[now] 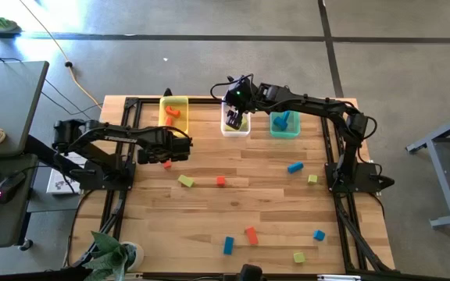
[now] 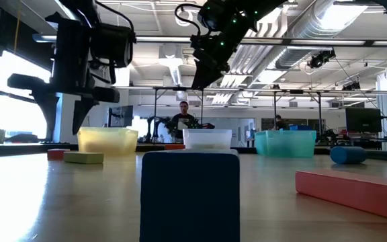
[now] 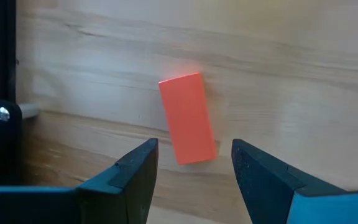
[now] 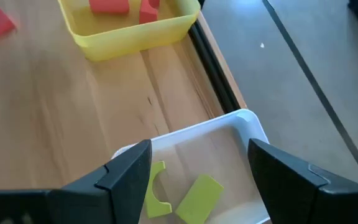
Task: Sort & place blocks by color
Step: Put the orange block into the yellow bin
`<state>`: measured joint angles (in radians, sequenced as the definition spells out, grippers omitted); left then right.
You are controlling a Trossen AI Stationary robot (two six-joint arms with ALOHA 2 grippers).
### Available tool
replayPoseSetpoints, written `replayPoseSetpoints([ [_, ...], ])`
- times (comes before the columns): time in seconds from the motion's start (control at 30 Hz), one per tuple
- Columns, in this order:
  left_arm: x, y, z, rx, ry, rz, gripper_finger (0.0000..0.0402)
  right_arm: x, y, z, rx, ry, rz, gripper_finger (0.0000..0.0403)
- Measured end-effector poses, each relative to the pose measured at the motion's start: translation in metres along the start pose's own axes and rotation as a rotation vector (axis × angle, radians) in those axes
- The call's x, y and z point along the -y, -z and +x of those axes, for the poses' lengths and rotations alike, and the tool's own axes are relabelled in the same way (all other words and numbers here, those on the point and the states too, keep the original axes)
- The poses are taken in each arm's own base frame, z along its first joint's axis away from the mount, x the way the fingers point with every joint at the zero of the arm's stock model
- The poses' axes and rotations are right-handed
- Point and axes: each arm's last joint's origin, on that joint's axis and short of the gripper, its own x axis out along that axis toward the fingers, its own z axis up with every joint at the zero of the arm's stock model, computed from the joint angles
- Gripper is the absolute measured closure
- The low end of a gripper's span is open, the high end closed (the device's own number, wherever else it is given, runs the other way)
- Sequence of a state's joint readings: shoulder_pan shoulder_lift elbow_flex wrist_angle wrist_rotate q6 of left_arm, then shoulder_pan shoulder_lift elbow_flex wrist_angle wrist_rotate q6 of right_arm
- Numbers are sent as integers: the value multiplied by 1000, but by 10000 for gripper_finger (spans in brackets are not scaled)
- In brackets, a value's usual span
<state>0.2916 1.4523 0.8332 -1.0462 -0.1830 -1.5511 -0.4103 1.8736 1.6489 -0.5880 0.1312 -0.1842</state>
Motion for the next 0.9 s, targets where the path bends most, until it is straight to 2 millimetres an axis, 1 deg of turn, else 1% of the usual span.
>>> replayPoseSetpoints([
  [0.1,3,1,6,-3,-30,-35,209,0,0,0,3,-15,-8,149],
  [0.4,11,5,26,-9,-131,-47,209,-1,0,0,7,-33,-44,149],
  [0.5,15,5,31,-6,-135,-49,209,-1,0,0,7,-33,-44,149],
  [0.63,20,6,43,-15,-146,-34,209,-1,0,0,7,-33,-44,149],
  [0.73,18,5,50,-35,-154,-23,209,0,0,0,6,-29,-43,149],
  [0.9,16,4,50,-3,-143,-3,209,0,-1,0,11,-27,-40,149],
])
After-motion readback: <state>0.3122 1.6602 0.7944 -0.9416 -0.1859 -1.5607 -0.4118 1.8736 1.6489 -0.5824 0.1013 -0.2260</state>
